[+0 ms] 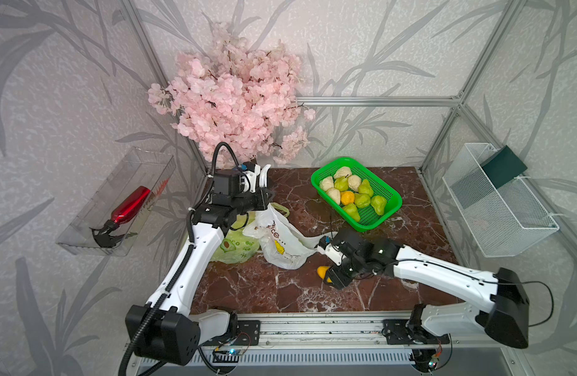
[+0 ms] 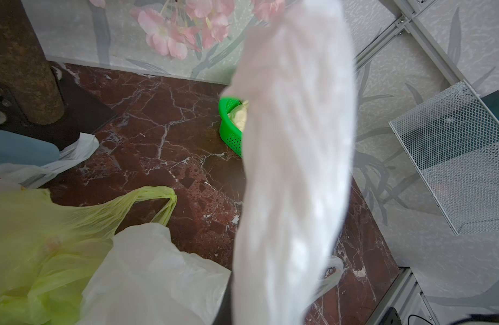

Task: Place the pears into plastic bags & tie knots
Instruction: Pick up the pear from the center of the board, then place the pear in the plastic bag.

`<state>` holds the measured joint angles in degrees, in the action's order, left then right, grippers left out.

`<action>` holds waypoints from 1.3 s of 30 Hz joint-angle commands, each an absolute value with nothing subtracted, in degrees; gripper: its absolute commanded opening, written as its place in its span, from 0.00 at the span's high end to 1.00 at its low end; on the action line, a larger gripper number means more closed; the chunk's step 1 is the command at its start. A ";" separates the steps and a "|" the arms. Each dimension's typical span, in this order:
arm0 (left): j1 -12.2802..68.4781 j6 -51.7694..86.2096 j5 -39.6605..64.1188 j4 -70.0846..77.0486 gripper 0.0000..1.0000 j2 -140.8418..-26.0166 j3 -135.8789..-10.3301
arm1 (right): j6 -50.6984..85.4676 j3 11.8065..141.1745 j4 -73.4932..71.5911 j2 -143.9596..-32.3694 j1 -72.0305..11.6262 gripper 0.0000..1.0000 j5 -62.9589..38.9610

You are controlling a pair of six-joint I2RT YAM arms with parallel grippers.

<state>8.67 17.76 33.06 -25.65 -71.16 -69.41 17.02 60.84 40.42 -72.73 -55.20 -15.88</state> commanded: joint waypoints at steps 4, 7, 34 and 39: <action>11.31 18.76 44.23 -23.13 1.00 -72.02 -72.59 | 25.86 66.76 26.91 -78.09 -44.70 0.73 -26.73; 13.52 16.81 46.03 -26.02 1.00 -73.14 -74.92 | 27.77 68.25 20.90 -82.46 -43.38 0.78 -29.31; 24.76 30.98 47.22 -18.77 1.00 -70.58 -70.60 | 49.88 73.93 11.57 -100.48 -43.65 0.49 -6.55; 24.25 33.84 46.52 -13.94 1.00 -72.24 -70.36 | 43.84 81.84 16.37 -108.00 -44.27 0.31 -10.71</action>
